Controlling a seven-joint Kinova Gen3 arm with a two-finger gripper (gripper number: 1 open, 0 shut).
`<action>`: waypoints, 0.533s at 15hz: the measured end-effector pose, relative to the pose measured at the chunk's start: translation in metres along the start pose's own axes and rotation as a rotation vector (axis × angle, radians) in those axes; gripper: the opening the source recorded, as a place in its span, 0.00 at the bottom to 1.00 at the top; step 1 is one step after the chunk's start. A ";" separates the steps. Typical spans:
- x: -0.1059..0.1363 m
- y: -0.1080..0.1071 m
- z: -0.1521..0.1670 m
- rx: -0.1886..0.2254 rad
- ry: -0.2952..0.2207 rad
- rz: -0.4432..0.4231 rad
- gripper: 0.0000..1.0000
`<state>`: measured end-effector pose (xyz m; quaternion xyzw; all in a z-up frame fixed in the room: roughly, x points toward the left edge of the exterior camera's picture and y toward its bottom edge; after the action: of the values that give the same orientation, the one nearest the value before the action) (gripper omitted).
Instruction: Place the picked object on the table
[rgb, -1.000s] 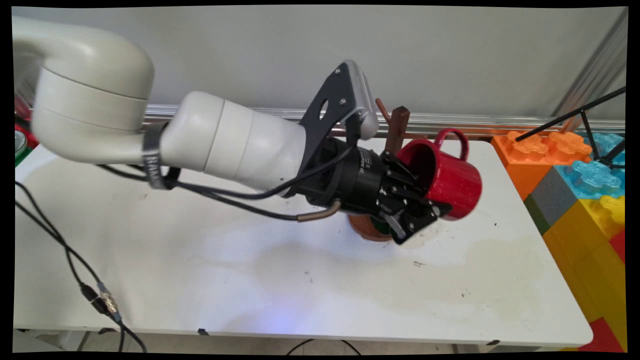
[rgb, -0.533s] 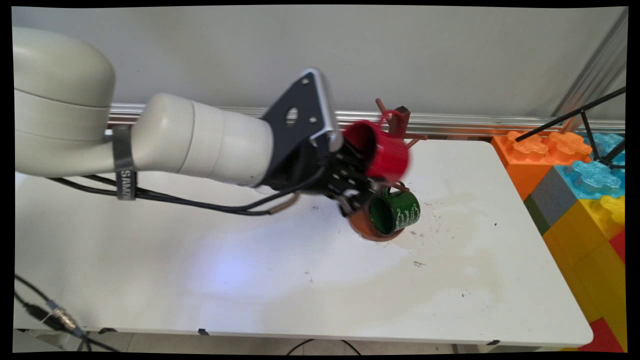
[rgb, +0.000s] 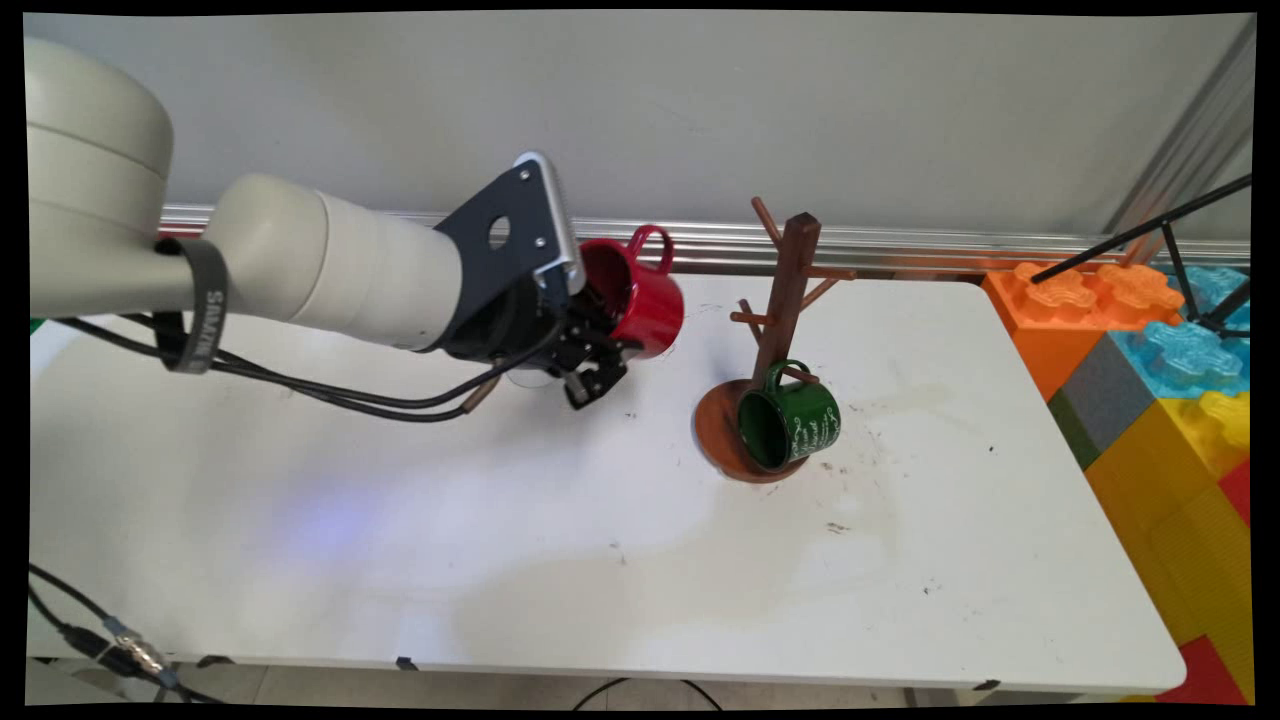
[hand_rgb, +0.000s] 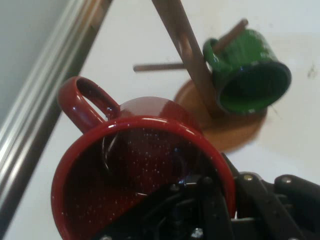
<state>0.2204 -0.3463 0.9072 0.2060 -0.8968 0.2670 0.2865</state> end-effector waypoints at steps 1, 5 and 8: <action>-0.005 -0.003 0.000 -0.024 -0.008 -0.010 0.00; -0.013 -0.016 -0.009 -0.120 -0.018 -0.037 0.00; -0.007 -0.027 -0.021 -0.185 -0.023 -0.019 0.00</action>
<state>0.2482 -0.3529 0.9276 0.1901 -0.9189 0.1780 0.2965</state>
